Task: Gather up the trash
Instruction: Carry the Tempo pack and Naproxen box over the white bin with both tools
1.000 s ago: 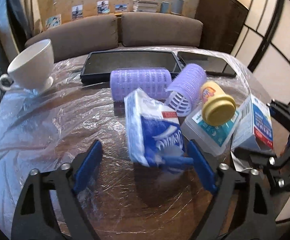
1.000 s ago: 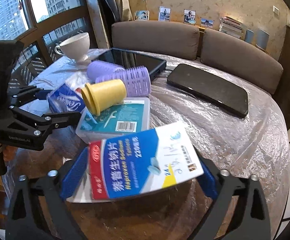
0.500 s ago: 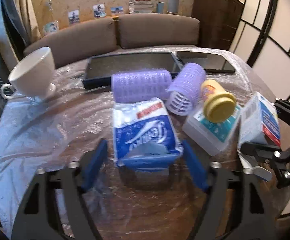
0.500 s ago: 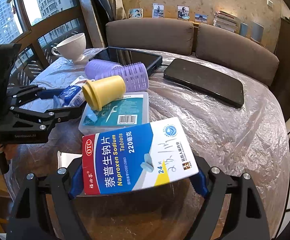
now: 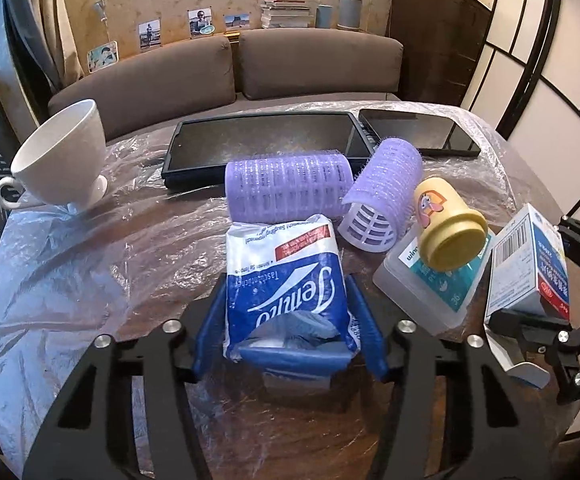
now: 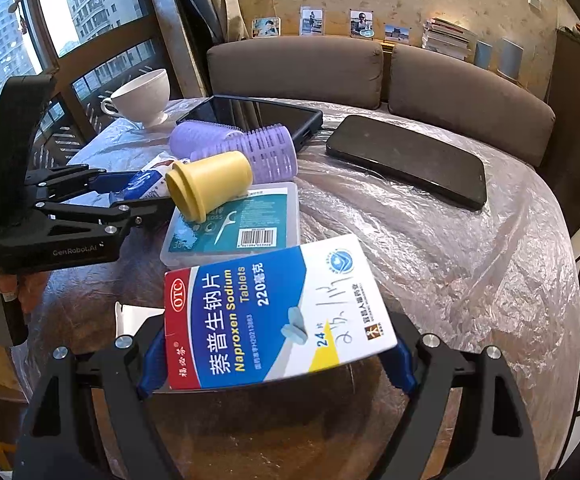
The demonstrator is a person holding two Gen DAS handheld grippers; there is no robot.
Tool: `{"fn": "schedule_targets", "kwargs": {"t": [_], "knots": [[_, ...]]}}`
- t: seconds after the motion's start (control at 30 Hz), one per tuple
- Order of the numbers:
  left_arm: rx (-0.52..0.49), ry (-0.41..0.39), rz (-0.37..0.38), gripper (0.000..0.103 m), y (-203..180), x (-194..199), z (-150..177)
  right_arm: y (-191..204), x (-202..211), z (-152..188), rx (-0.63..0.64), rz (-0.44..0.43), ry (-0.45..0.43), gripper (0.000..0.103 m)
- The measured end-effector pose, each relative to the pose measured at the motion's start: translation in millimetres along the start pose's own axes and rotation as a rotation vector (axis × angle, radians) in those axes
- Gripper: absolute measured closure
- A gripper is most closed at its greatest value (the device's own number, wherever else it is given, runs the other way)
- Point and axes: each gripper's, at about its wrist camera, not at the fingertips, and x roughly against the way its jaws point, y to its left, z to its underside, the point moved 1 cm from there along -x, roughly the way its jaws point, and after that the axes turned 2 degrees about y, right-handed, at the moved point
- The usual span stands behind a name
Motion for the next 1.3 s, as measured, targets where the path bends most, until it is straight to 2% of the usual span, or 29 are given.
{"fn": "schedule_targets", "kwargs": {"t": [0.47,0.9,1.3], "knots": [[0.039,-0.015,0.022,0.047,2.2,29.6,20.2,3.4,15.9,6.8,-0.038,0.003,-0.013,0.021],[0.086,0.004,0.043,0.047,-0.3,51.6,51.5,17.1,32.5,32.2,-0.086,-0.007,0.001,0.021],[0.082,0.016,0.065,0.047,-14.5,72.3,80.2,33.3,52.2,53.4,-0.122,-0.015,-0.001,0.021]]}}
